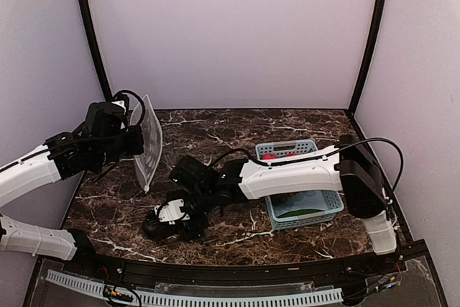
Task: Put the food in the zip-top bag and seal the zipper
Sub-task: Pick up the fake vegetable from the center of the board.
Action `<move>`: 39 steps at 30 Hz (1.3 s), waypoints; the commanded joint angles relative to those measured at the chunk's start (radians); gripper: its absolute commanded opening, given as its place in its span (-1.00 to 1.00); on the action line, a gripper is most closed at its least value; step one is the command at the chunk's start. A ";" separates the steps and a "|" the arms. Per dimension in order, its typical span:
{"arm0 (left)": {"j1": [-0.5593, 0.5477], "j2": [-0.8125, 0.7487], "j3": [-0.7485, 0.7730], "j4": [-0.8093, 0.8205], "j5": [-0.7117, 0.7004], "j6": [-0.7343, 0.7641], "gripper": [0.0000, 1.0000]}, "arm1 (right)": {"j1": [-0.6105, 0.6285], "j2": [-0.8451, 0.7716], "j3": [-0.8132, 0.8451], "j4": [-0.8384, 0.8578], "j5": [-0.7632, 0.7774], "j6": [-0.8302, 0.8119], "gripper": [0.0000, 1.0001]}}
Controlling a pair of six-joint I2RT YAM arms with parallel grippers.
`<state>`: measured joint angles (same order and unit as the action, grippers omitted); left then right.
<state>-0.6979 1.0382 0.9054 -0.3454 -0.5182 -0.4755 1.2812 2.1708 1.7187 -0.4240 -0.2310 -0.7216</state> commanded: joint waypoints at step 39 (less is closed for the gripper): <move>-0.006 0.163 -0.056 0.282 0.397 0.034 -0.99 | -0.293 -0.238 -0.015 -0.247 -0.383 0.720 -0.21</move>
<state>-0.6884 1.2270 0.8352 -0.1131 -0.1783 -0.4225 1.0286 1.9060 1.6451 -0.6533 -0.5060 -0.1280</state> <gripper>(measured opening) 0.010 0.579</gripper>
